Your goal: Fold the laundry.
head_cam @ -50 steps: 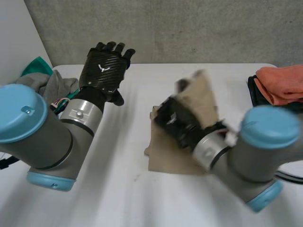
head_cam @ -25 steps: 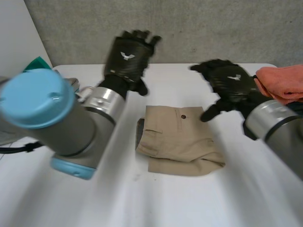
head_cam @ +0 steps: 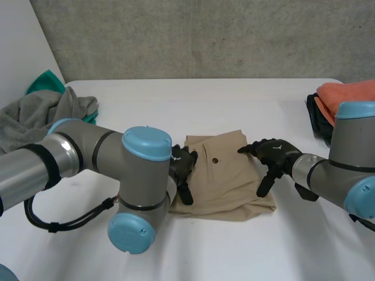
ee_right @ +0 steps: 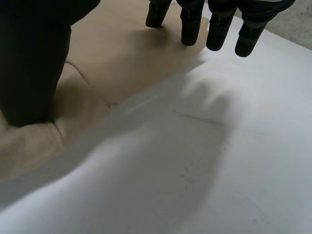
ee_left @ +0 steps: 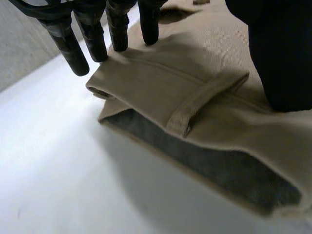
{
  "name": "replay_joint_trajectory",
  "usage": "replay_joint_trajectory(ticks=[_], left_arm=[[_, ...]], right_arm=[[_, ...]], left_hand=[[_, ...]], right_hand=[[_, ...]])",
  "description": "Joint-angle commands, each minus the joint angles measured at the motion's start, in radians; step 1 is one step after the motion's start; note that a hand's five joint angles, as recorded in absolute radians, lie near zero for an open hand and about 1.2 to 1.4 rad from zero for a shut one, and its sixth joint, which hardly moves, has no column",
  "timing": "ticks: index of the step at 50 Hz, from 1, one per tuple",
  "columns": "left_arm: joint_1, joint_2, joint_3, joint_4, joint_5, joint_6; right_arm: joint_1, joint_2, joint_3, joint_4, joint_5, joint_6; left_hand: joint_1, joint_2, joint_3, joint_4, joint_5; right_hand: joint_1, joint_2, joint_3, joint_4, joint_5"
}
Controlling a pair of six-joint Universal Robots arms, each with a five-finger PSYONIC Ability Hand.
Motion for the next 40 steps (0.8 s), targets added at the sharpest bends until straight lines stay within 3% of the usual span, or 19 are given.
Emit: replay_joint_trajectory(ticks=[1,8,11,15,21,25,37,40], left_arm=[[0.002,0.022,-0.003,-0.028,0.022,-0.001],[0.019,0.175,0.027,0.007,0.057,0.002],[0.036,0.246,0.053,0.042,0.126,0.002],[0.065,0.287,0.087,0.053,0.273,-0.004],[0.083,0.29,0.138,-0.007,0.519,-0.018],[0.085,0.29,0.141,-0.048,0.611,-0.024],[0.08,0.284,0.121,-0.056,0.625,-0.023],[0.083,0.283,0.119,-0.056,0.625,-0.024]], right_arm=[[0.0,-0.08,0.011,-0.017,0.04,-0.045],[0.014,-0.227,0.138,-0.118,0.052,-0.05],[0.037,-0.312,0.23,-0.19,0.077,-0.052],[0.089,-0.384,0.393,-0.304,0.109,-0.05],[0.187,-0.375,0.56,-0.445,0.115,-0.047],[0.219,-0.338,0.592,-0.536,0.117,-0.048],[0.247,-0.146,0.513,-0.711,0.134,-0.056],[0.245,-0.119,0.487,-0.76,0.167,-0.058]], left_hand=[[0.036,0.02,0.016,0.026,0.003],[0.004,-0.012,-0.016,-0.006,-0.029],[0.004,-0.012,-0.016,-0.006,-0.029],[0.025,0.008,0.005,0.015,-0.009],[0.033,0.017,0.013,0.024,0.0],[0.036,0.02,0.016,0.026,0.003],[0.03,0.014,0.011,0.021,-0.003],[0.027,0.011,0.008,0.018,-0.006]], right_hand=[[-0.022,-0.021,-0.034,-0.033,-0.052],[-0.022,-0.021,-0.034,-0.033,-0.052],[-0.022,-0.021,-0.034,-0.033,-0.052],[-0.022,-0.021,-0.034,-0.033,-0.052],[-0.022,-0.021,-0.034,-0.033,-0.052],[-0.022,-0.021,-0.034,-0.033,-0.052],[-0.022,-0.021,-0.034,-0.033,-0.052],[0.284,0.284,0.272,0.273,0.254]])
